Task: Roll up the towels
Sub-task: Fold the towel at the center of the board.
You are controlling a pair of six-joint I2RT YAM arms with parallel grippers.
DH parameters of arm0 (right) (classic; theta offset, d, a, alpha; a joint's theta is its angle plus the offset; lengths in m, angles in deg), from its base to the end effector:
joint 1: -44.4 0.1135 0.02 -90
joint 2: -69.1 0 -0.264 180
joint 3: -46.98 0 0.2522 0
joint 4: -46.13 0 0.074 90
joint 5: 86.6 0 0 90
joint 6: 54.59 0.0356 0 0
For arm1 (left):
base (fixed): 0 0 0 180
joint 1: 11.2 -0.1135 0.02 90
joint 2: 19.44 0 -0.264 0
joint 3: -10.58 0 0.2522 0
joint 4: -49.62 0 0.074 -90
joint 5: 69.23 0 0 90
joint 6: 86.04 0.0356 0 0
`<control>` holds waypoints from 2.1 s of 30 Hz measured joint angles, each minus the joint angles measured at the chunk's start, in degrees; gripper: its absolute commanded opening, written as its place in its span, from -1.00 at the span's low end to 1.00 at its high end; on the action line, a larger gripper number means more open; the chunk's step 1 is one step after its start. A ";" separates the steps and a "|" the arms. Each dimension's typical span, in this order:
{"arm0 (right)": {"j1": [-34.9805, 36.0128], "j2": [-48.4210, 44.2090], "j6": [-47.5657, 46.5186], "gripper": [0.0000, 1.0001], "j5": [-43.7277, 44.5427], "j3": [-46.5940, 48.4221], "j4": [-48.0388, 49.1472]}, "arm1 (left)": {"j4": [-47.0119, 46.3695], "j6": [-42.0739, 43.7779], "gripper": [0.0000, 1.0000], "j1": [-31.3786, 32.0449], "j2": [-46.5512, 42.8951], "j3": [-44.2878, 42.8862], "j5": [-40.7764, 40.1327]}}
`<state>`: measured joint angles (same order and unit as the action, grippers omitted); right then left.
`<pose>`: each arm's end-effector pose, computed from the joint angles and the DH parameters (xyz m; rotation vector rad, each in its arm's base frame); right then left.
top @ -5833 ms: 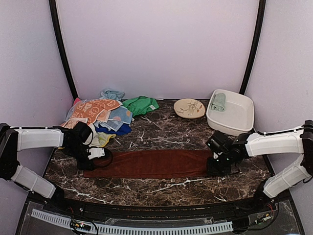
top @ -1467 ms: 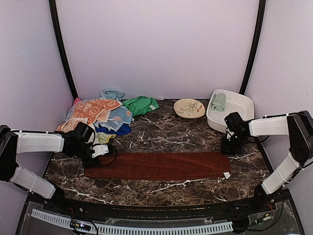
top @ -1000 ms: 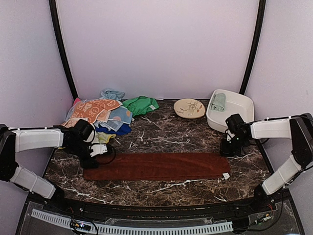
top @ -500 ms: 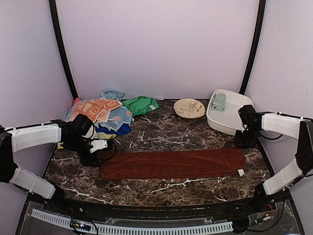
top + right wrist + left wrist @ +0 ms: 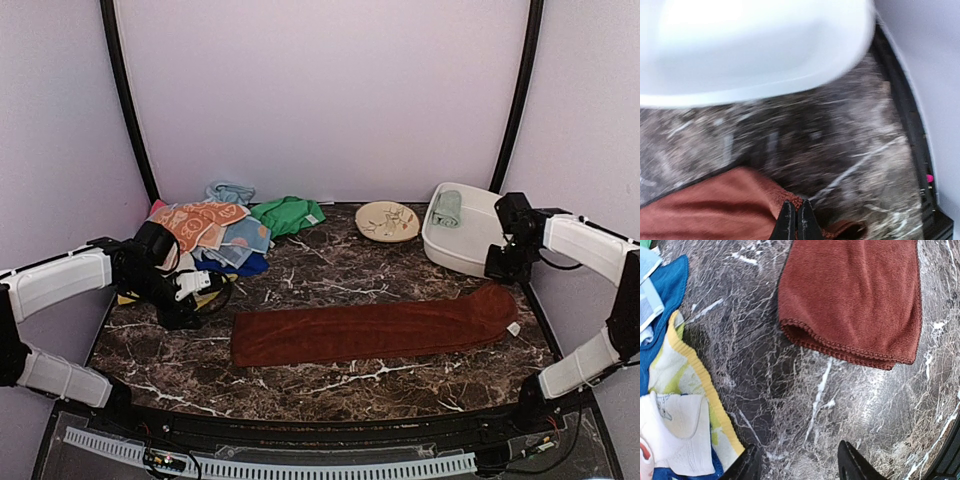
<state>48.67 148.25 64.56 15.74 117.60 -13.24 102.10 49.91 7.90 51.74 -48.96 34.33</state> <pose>0.2605 0.0118 0.2346 0.6394 2.6331 -0.1284 0.2139 -0.0829 0.2148 1.4828 2.1909 -0.1647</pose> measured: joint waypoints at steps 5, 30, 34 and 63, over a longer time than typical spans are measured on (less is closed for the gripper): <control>12.81 0.09 4.96 -1.00 -5.97 3.34 0.52 | 0.22 0.39 0.06 -3.41 -0.13 0.00 1.29; 47.43 29.79 23.56 -1.00 -26.73 30.36 16.85 | 0.22 3.37 0.02 -8.61 -0.07 0.07 1.86; 49.42 32.98 23.71 -1.00 -29.00 34.71 17.18 | 0.22 3.39 0.01 -8.68 -0.33 0.09 1.86; 53.53 53.13 31.45 -1.00 -39.32 52.70 25.99 | 0.33 3.43 0.07 -9.25 -2.05 1.68 0.26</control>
<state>102.20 201.39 96.01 -23.58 170.30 12.75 102.43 53.34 -1.35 49.69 -47.28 34.59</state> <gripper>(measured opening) 0.016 0.522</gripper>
